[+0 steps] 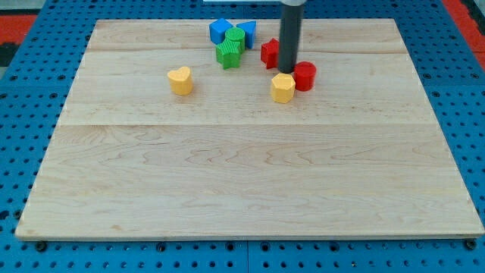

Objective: Push the red star closer to the yellow hexagon

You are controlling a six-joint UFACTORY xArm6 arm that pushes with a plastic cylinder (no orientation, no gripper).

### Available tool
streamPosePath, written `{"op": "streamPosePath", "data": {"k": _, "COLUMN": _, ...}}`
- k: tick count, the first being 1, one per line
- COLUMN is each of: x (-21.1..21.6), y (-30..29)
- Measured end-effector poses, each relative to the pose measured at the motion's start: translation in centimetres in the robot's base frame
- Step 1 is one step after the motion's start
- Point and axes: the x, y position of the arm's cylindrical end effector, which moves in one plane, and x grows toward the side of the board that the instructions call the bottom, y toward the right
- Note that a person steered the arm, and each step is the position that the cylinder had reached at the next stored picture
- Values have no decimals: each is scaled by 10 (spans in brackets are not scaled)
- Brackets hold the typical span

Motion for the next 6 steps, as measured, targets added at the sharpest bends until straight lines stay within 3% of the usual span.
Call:
{"op": "streamPosePath", "data": {"k": 1, "x": -7, "y": 5}}
{"op": "streamPosePath", "data": {"k": 2, "x": -43, "y": 30}}
{"op": "streamPosePath", "data": {"k": 3, "x": -81, "y": -7}}
{"op": "streamPosePath", "data": {"k": 4, "x": -58, "y": -56}}
{"op": "streamPosePath", "data": {"k": 6, "x": -9, "y": -42}}
